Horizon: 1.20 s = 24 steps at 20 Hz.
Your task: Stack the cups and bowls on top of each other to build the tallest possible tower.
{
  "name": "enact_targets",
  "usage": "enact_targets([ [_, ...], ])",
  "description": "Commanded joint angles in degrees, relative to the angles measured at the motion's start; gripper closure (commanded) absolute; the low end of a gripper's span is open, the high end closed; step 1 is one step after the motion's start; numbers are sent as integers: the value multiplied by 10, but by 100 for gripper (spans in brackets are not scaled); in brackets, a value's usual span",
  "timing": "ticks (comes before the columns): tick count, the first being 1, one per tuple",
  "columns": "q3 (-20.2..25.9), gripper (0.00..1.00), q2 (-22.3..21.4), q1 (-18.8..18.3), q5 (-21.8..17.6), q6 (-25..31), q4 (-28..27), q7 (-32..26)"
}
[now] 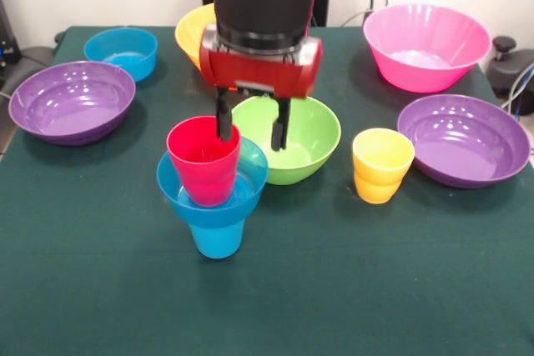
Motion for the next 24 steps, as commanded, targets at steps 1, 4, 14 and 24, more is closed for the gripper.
enact_targets([
  [1,-1,0,-58,1,2,79,25,-37],
  [4,-1,0,-72,-6,-11,85,39,-64],
  [14,10,0,-77,-19,-14,170,3,-92],
  [24,-4,0,-207,-58,16,151,186,-94],
])
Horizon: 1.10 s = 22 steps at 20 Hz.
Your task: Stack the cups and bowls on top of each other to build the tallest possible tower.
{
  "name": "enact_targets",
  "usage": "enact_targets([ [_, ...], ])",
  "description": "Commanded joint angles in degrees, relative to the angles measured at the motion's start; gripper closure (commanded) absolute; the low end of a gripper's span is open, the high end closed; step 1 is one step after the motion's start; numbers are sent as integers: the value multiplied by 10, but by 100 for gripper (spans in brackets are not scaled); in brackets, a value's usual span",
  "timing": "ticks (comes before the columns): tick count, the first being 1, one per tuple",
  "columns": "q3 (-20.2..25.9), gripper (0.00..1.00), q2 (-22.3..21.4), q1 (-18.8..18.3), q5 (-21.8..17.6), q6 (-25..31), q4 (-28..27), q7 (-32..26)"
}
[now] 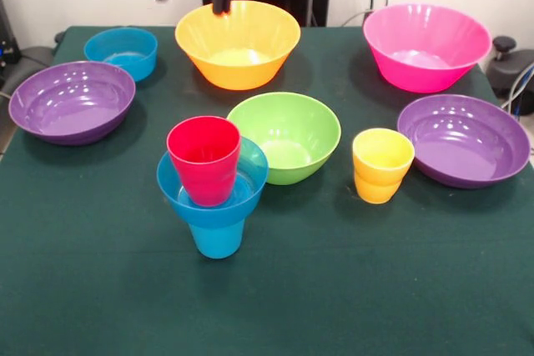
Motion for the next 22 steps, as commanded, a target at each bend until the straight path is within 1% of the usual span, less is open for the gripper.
enact_targets([
  [1,-3,0,-79,-26,15,20,165,-93],
  [5,-6,0,-138,-43,31,-18,258,-97],
  [9,-10,0,-184,-58,27,-71,336,-93],
  [13,-2,0,-210,-82,37,-122,402,-96],
  [17,7,0,-224,-113,39,-182,460,-105],
  [22,20,0,-252,-150,50,-220,520,-118],
])
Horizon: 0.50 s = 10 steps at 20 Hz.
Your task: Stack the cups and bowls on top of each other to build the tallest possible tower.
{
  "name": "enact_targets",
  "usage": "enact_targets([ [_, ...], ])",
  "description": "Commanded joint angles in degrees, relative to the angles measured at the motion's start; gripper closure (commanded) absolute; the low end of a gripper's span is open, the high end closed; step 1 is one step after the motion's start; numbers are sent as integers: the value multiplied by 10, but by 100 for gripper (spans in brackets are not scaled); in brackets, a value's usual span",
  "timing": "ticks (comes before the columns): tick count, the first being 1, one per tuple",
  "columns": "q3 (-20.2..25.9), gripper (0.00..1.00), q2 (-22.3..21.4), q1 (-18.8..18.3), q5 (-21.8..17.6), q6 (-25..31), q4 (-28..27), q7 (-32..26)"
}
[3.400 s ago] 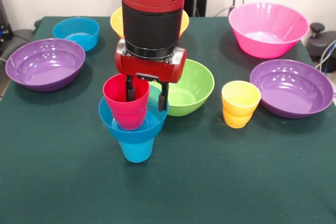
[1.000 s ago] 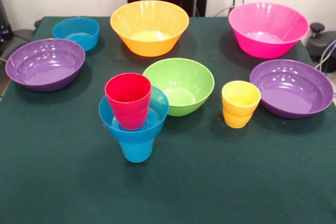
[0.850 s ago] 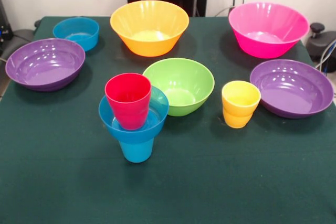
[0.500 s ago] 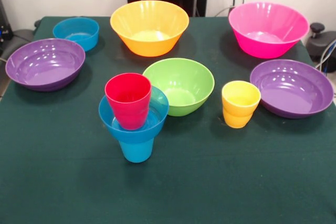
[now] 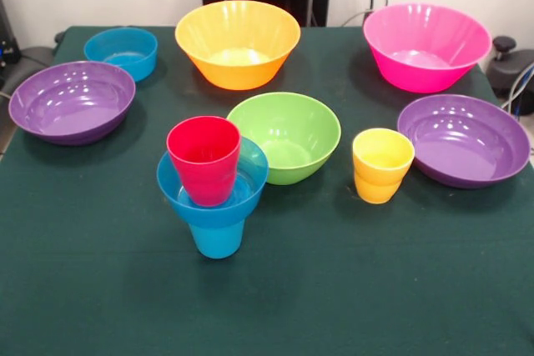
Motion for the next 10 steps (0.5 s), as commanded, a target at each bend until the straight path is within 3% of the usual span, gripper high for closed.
enact_targets([
  [1,27,0,-24,-34,7,-73,158,-116],
  [10,52,0,3,-81,-48,-206,233,-75],
])
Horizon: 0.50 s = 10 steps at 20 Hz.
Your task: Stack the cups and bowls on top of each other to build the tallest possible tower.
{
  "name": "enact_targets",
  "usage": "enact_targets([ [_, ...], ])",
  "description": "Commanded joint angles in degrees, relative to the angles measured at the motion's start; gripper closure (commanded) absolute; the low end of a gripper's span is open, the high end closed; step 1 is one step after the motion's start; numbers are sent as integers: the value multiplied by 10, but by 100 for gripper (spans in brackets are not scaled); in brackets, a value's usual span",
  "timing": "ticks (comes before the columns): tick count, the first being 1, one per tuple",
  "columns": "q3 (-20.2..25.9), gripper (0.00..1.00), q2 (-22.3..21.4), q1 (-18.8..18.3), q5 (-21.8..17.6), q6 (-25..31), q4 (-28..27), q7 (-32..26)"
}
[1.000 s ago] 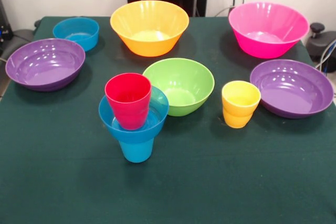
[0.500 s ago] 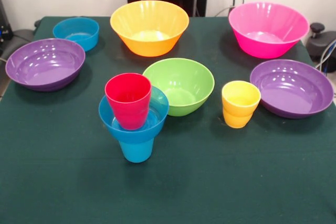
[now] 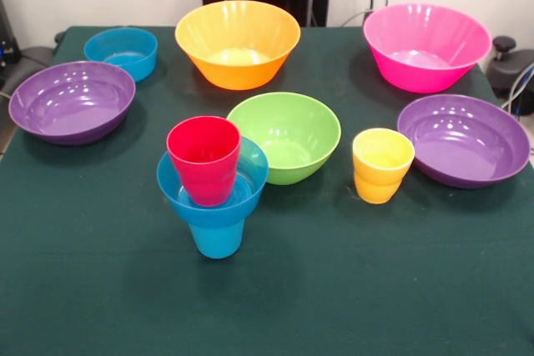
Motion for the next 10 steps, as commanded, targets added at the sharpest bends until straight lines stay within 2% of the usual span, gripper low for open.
enact_targets([
  [1,45,0,39,-16,-56,-102,113,-70],
  [10,25,0,106,-36,-139,-214,136,-17],
])
